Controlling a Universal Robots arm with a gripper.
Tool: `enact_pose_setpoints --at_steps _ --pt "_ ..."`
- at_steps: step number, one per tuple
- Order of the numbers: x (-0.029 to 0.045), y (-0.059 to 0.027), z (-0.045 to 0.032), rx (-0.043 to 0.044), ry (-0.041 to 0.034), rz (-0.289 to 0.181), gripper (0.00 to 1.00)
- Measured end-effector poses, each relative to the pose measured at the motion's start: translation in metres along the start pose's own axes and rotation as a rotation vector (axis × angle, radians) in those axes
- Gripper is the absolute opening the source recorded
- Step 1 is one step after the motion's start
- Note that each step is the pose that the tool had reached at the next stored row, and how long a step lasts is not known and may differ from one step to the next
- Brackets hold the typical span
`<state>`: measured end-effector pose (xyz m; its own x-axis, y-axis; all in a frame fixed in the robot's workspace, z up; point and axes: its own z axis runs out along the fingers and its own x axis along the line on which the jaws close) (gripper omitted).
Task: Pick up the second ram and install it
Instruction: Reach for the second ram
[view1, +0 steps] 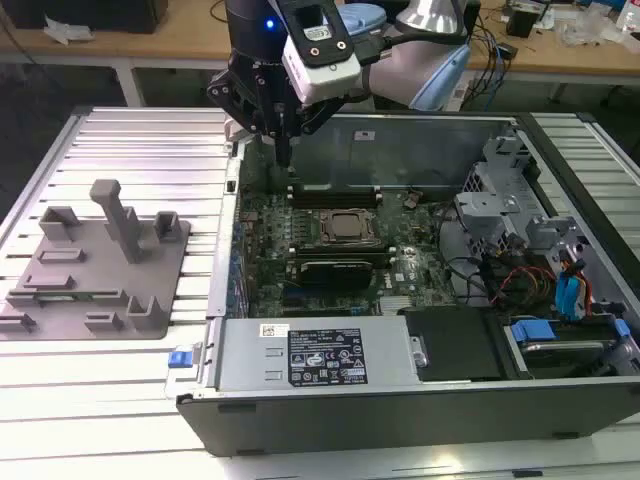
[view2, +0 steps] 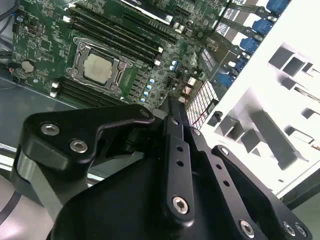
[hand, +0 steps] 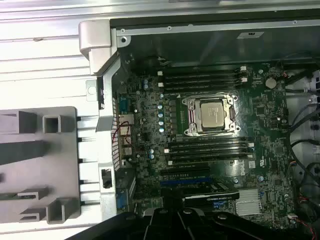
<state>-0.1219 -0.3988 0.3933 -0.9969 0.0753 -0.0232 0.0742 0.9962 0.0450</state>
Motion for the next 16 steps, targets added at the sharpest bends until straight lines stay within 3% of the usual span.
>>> enact_pose_setpoints --at_steps 6,9,16 --pt "0.0001 0.0 0.0 -0.0001 -0.0001 0.0 0.08" --pt "0.0059 -0.0004 0.0002 0.0 -0.0001 0.0 0.08" --pt "0.0118 -0.0009 0.0001 -0.0001 -0.0001 0.0 0.08"
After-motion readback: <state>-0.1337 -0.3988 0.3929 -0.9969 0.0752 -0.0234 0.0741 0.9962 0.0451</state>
